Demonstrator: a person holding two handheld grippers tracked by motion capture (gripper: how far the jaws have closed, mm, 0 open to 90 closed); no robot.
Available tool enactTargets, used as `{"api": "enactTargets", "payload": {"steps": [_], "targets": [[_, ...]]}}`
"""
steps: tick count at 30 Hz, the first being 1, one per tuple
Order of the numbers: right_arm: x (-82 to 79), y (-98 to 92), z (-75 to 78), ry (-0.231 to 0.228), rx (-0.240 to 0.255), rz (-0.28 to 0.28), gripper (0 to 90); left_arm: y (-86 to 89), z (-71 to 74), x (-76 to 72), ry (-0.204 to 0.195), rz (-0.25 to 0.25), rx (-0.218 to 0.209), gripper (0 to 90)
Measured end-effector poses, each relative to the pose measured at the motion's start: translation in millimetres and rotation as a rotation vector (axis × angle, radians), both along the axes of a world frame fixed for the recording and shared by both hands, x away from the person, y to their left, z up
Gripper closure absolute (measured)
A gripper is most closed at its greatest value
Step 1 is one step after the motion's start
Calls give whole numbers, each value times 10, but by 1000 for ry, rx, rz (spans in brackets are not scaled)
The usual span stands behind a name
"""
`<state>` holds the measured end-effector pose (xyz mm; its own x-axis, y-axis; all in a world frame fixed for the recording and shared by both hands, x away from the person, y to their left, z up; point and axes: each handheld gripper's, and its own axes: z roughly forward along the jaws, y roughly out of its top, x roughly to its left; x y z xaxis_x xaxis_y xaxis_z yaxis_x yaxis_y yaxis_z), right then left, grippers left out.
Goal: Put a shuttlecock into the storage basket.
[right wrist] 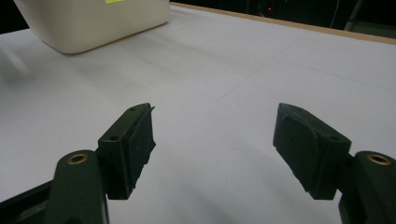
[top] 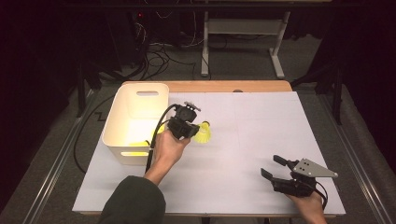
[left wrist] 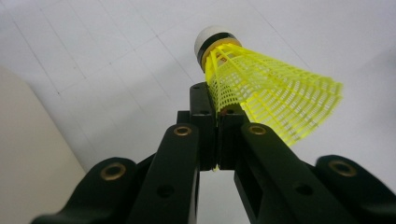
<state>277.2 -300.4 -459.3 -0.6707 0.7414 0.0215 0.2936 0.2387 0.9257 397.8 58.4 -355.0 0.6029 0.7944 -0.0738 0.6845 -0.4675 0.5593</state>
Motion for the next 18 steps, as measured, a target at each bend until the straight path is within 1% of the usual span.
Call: {"api": "enactTargets", "payload": {"steps": [7, 14, 18], "targets": [[6, 4, -5, 3, -3, 9, 297, -3, 47, 29, 8, -2, 4, 887], [5, -23, -2, 5, 4, 3, 297, 33, 69, 80, 22, 4, 0, 887], [6, -23, -4, 7, 4, 5, 296, 24, 112, 82, 15, 2, 3, 887]]}}
